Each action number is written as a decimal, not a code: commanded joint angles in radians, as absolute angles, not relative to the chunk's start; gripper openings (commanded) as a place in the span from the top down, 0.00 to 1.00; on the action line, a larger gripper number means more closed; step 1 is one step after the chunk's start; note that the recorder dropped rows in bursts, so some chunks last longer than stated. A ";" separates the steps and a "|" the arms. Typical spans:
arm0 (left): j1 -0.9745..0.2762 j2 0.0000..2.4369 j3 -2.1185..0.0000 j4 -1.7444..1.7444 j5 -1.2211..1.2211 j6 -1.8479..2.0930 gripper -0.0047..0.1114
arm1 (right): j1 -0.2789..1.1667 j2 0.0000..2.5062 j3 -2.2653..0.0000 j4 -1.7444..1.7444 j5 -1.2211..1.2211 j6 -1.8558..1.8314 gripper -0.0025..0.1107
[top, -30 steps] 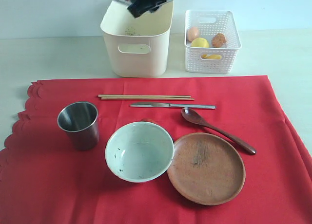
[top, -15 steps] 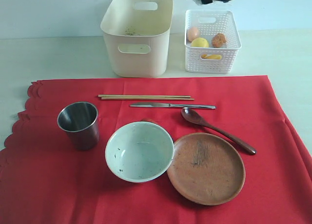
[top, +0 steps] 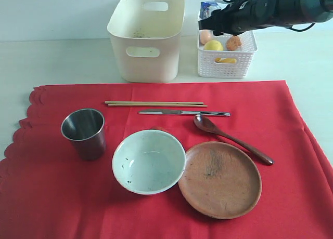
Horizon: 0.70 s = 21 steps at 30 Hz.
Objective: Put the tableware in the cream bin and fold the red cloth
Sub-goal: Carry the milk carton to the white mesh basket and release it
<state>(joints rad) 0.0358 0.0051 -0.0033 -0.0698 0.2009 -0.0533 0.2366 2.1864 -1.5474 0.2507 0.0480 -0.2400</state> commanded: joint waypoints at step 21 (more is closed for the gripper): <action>0.037 0.000 0.000 -0.073 0.199 -0.048 0.96 | 0.233 2.046 -1.553 0.251 0.142 -0.235 0.42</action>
<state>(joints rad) 0.0358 0.0051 -0.0033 -0.0698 0.2009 -0.0533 0.2366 2.0858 -1.5474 0.2546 0.1123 -0.2400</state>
